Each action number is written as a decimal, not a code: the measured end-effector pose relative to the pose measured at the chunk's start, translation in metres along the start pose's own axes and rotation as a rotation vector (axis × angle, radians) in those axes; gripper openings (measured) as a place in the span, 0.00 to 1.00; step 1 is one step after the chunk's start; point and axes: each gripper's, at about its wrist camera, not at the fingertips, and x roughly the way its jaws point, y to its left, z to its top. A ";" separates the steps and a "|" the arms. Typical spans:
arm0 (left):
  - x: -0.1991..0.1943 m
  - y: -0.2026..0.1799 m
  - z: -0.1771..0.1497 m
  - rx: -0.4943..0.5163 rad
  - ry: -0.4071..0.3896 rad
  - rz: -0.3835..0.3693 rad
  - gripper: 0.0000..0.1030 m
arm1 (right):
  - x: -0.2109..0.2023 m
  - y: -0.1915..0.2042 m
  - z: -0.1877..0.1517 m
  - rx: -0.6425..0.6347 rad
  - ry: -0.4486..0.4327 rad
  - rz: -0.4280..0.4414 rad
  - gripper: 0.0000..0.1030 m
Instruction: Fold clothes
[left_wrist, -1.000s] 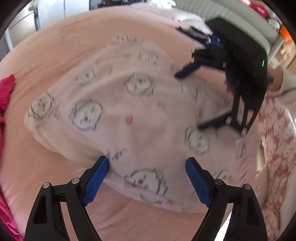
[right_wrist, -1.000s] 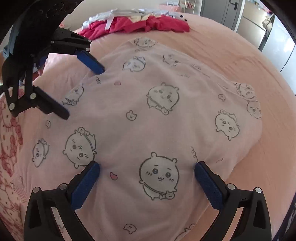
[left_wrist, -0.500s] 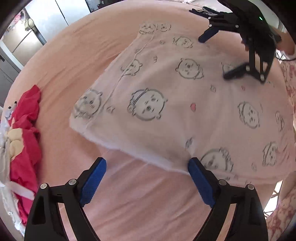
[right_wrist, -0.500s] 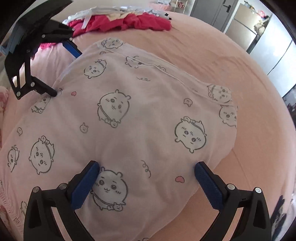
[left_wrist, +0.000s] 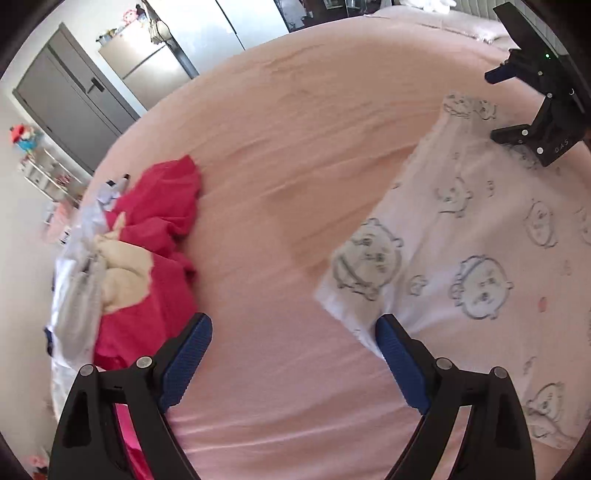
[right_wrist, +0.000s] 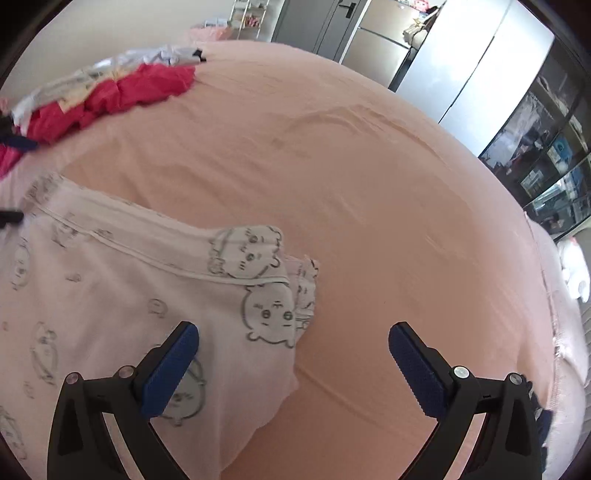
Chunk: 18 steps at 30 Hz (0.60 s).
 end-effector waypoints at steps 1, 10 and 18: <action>-0.002 0.004 0.000 -0.005 -0.007 -0.002 0.89 | 0.007 -0.002 0.004 0.012 0.009 -0.007 1.00; -0.009 0.028 0.007 -0.073 0.014 -0.259 0.89 | -0.011 -0.031 -0.009 0.065 0.041 -0.044 1.00; 0.010 0.019 -0.007 -0.366 0.072 -0.425 0.54 | -0.024 0.047 0.040 -0.038 -0.065 0.201 1.00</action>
